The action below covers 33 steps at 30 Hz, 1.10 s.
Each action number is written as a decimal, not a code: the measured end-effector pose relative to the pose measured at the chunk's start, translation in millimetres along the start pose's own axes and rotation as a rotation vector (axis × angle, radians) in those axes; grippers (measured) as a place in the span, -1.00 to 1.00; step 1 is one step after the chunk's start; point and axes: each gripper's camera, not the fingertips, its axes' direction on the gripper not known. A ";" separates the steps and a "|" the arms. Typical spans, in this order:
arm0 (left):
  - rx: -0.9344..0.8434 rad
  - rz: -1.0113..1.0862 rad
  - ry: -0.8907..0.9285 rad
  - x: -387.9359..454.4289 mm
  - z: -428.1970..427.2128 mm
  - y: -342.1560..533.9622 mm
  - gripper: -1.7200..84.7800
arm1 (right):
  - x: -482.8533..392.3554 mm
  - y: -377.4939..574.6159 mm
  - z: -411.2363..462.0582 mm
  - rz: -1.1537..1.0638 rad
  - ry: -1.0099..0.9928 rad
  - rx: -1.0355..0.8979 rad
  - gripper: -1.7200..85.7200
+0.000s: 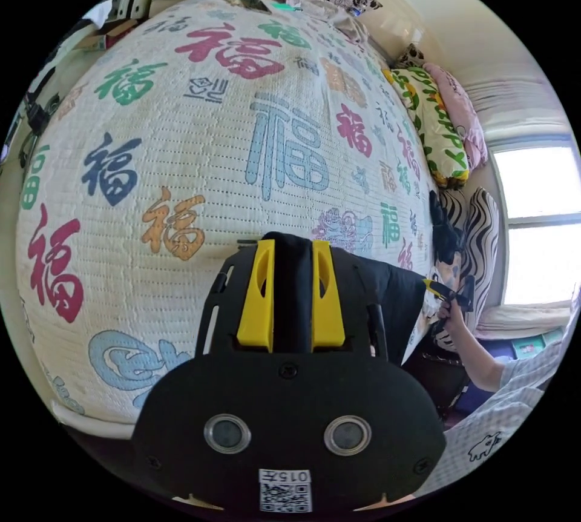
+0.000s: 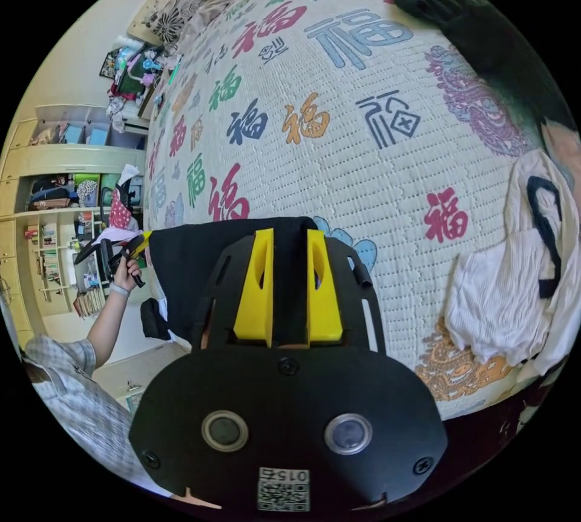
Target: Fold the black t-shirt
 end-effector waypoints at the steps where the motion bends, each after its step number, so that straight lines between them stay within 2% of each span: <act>1: -0.003 -0.008 -0.001 -2.9 -0.8 0.6 -0.79 | -0.5 -2.6 4.7 0.010 -0.011 -0.014 -0.80; 5: -0.019 -0.020 0.028 -22.2 -12.0 9.3 -0.88 | -1.7 -8.1 9.0 0.043 -0.046 0.001 -0.90; 10: 0.000 0.025 -0.042 -28.5 -17.4 23.6 -0.91 | -11.6 -17.1 22.5 0.063 0.004 -0.017 -0.95; 15: 0.040 0.062 -0.090 -23.5 -36.4 56.1 -0.87 | -33.7 -23.0 35.0 0.058 0.013 -0.058 -0.88; 18: 0.103 0.092 -0.142 -16.8 -71.8 100.8 -0.82 | -63.7 -22.9 22.0 -0.005 0.151 -0.072 -0.84; 20: 0.103 0.090 -0.176 -15.7 -90.6 137.4 -0.80 | -107.5 -22.8 15.7 -0.154 0.243 -0.091 -0.83; 24: 0.018 0.031 -0.259 -20.0 -104.2 230.9 -0.77 | -196.9 -29.0 35.2 -0.416 0.270 -0.147 -0.80; 29: -0.058 -0.060 -0.288 -33.6 -83.9 302.0 -0.75 | -351.7 -51.4 130.6 -0.764 0.123 -0.283 -0.77; 33: -0.063 -0.093 -0.261 -44.4 -67.5 327.4 -0.76 | -448.0 -62.2 206.5 -0.919 0.120 -0.362 -0.73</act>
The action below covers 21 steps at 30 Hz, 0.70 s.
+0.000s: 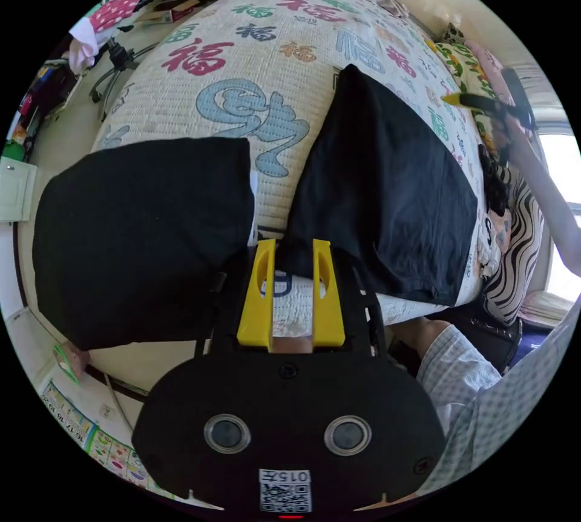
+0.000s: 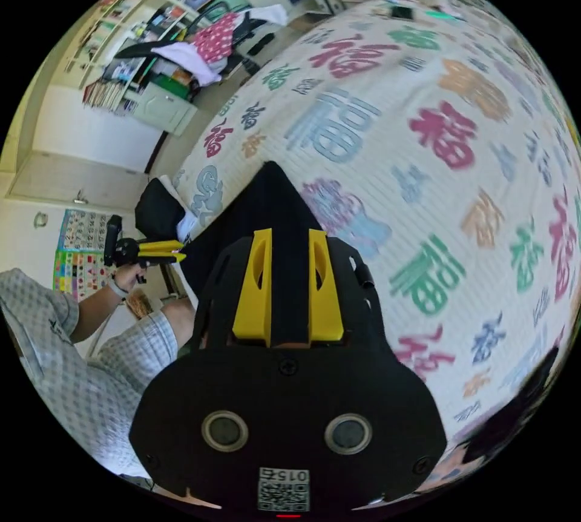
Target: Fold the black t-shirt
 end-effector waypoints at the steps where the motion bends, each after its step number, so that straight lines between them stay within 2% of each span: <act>1: -0.003 -0.003 -0.001 -0.7 2.3 2.3 -0.77 | -13.3 -30.6 14.1 -0.036 0.018 -0.027 -0.72; 7: -0.016 0.016 0.032 1.1 20.2 25.1 -0.85 | -53.1 -144.1 81.1 -0.100 0.123 -0.234 -0.71; 10: 0.007 0.011 0.092 0.5 26.6 39.5 -0.92 | -59.4 -173.9 106.5 -0.087 0.081 -0.362 -0.77; 11: 0.019 -0.001 0.120 -0.7 28.7 45.9 -0.94 | -62.4 -181.8 114.1 -0.085 0.127 -0.405 -0.82; 16: 0.074 -0.044 0.185 -2.2 32.8 71.2 -0.96 | -78.8 -203.9 122.1 -0.170 0.217 -0.497 -0.96; 21: 0.127 -0.047 0.202 10.2 35.3 97.6 -0.96 | -88.3 -214.0 108.7 -0.200 0.239 -0.461 -0.98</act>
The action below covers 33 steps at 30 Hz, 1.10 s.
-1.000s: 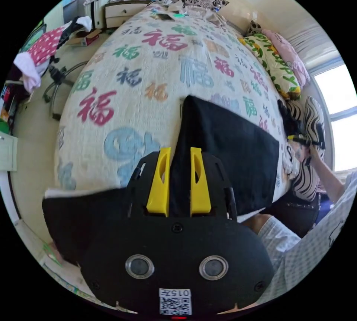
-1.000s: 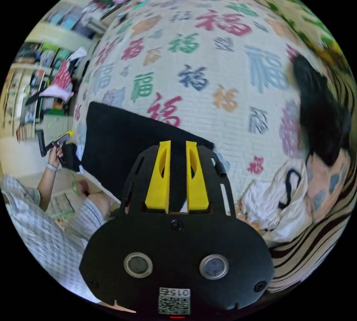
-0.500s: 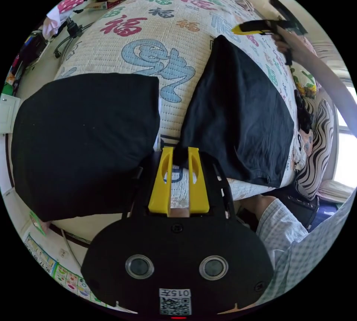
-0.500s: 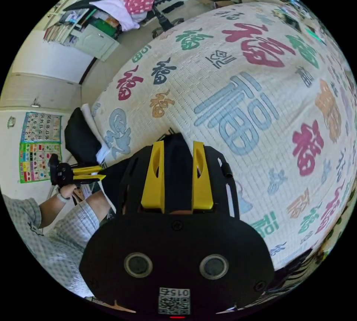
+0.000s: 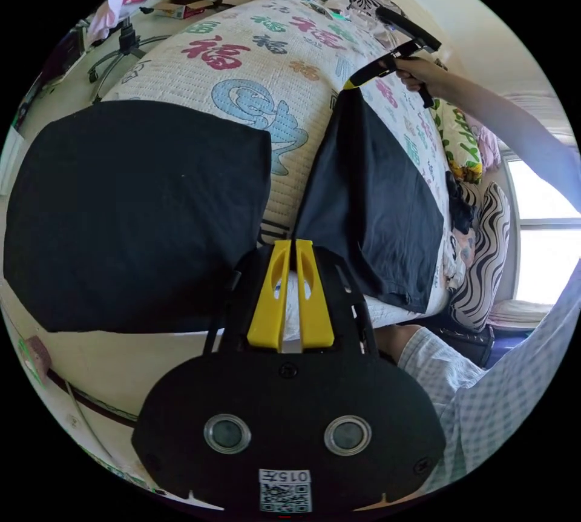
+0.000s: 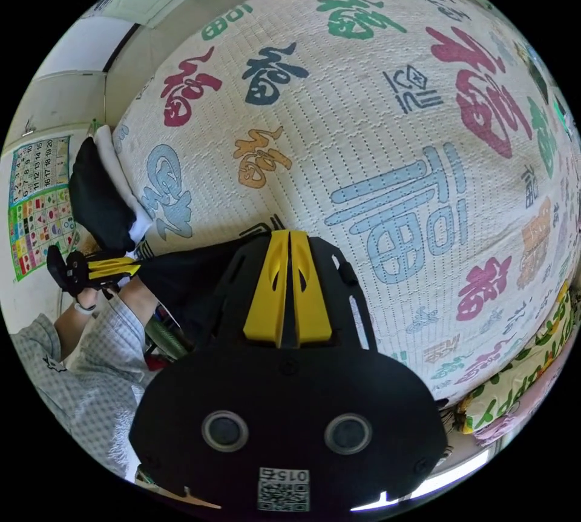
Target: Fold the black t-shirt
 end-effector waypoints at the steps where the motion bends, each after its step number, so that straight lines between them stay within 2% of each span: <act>1: 0.008 0.000 0.004 2.3 -0.9 3.3 -0.96 | -0.1 1.7 -5.0 -0.008 0.000 0.010 -0.98; 6: 0.061 0.147 0.088 65.2 -18.3 44.7 -0.97 | 17.7 40.9 -37.0 0.013 -0.133 0.149 -0.98; 10: 0.038 0.310 0.150 136.2 -13.0 73.2 -0.97 | 43.1 122.1 -63.6 0.057 -0.263 0.292 -0.98; 18: -0.190 0.582 0.414 282.5 101.0 118.5 -0.97 | 90.3 310.8 -47.5 0.283 -0.220 0.341 -0.98; 26: -0.305 0.780 0.360 392.5 235.3 164.4 -0.97 | 145.3 433.4 23.8 0.477 -0.231 0.386 -0.98; 33: -0.368 0.871 0.269 443.3 320.5 180.6 -0.97 | 170.2 458.6 50.8 0.467 -0.228 0.410 -0.98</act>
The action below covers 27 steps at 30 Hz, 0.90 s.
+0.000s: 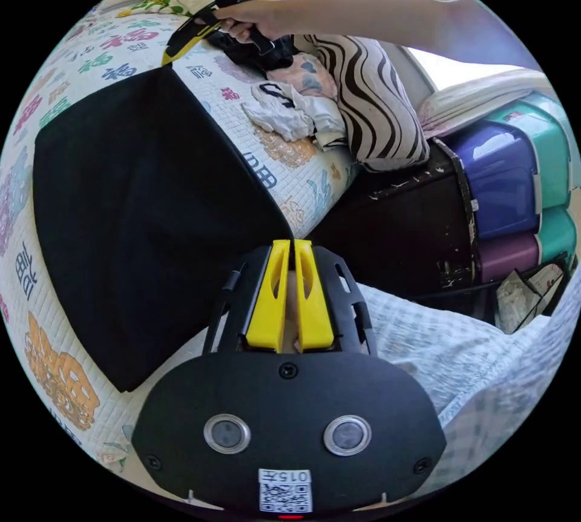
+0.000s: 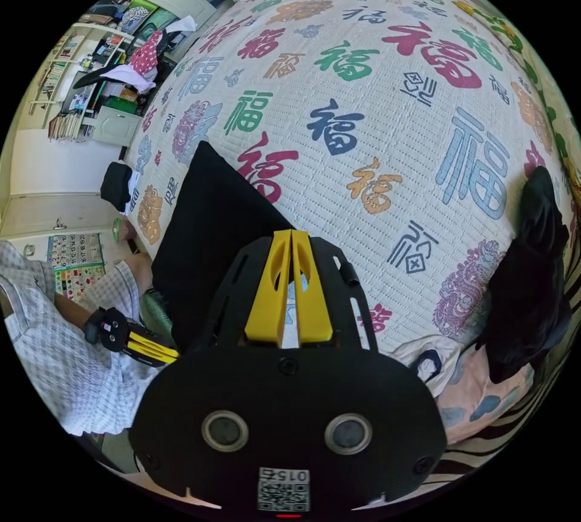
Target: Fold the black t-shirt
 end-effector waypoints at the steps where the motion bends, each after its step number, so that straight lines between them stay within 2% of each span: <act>1: -0.009 0.002 -0.003 -0.4 5.5 -2.3 -0.97 | 4.3 2.5 0.1 -0.003 -0.002 0.004 -0.98; 10: -0.161 0.071 -0.051 -24.9 90.5 -27.8 -0.92 | 30.0 15.6 16.0 0.019 0.026 -0.023 -0.96; 13: -0.187 0.046 0.101 -42.8 96.6 -35.5 -0.88 | 44.0 18.4 12.2 0.126 0.070 -0.041 -0.85; 15: -0.149 0.074 0.306 -50.2 78.0 -37.6 -0.91 | 42.7 24.0 -2.0 0.141 0.102 0.012 -0.84; 17: -0.098 0.081 0.385 -57.9 53.9 -34.3 -0.93 | 29.6 28.6 -19.7 0.119 0.093 0.078 -0.87; 21: -0.005 -0.080 0.115 -103.5 8.5 -12.7 -0.96 | -3.4 18.6 -14.1 0.000 -0.049 0.056 -0.95; 23: -0.014 -0.170 0.032 -133.2 8.5 -4.2 -0.97 | -23.7 5.2 14.4 -0.077 -0.120 -0.060 -0.97; 27: -0.123 -0.246 -0.114 -183.0 24.0 7.4 -0.98 | -35.0 -3.7 51.0 -0.107 0.010 -0.171 -0.98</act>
